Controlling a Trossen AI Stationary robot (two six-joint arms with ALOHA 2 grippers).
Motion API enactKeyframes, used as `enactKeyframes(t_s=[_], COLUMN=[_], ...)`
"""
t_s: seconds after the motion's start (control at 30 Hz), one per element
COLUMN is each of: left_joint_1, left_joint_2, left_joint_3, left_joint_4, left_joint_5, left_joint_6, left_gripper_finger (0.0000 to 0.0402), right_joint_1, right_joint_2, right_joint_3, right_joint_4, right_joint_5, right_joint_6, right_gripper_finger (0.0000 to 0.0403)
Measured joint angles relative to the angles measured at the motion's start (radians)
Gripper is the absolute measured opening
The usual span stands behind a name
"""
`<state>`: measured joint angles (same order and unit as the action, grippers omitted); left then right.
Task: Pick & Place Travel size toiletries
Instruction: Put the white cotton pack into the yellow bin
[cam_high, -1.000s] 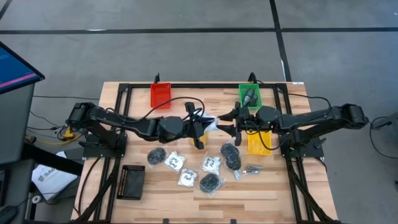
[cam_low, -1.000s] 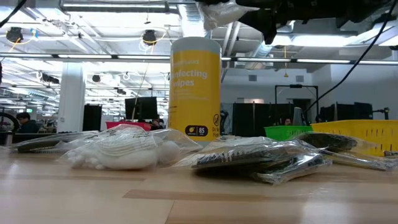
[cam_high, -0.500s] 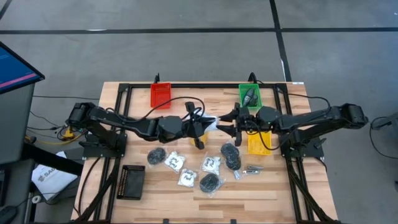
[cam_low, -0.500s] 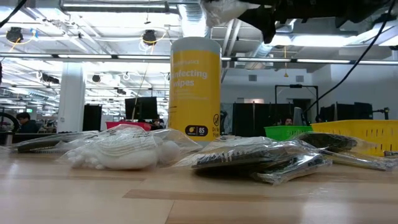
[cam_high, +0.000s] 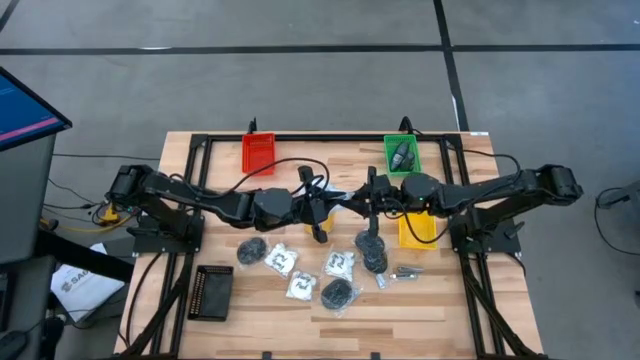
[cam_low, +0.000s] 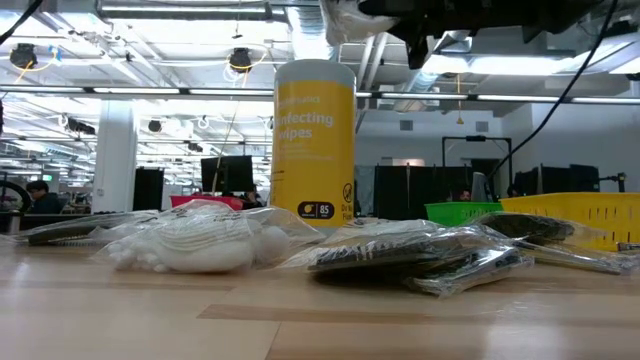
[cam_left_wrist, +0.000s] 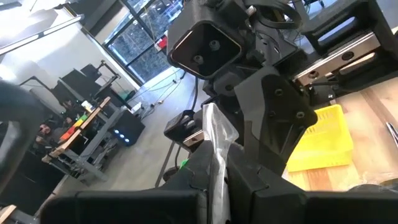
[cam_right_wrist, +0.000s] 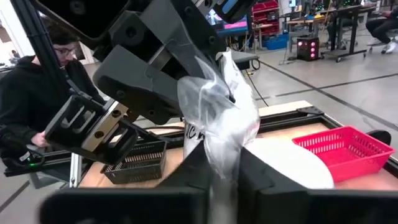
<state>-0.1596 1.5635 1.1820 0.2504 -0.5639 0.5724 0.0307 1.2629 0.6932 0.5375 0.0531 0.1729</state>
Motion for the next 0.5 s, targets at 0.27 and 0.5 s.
enactKeyframes(t_s=[0.27, 0.5], left_joint_1=[-0.024, -0.069], left_joint_2=[0.001, -0.017], left_joint_3=[0.0, 0.0], left_joint_4=[0.003, -0.004], left_joint_5=[-0.048, -0.215], left_joint_6=[-0.011, -0.013], left_gripper_finger=[0.0038, 0.0081], right_joint_1=[0.001, 0.001], right_joint_2=[-0.008, -0.047], right_joint_3=[0.002, 0.004], right_joint_4=[-0.014, -0.057], right_joint_5=[-0.005, -0.004], right_joint_6=[-0.02, -0.023], right_gripper_finger=[0.0007, 0.0006])
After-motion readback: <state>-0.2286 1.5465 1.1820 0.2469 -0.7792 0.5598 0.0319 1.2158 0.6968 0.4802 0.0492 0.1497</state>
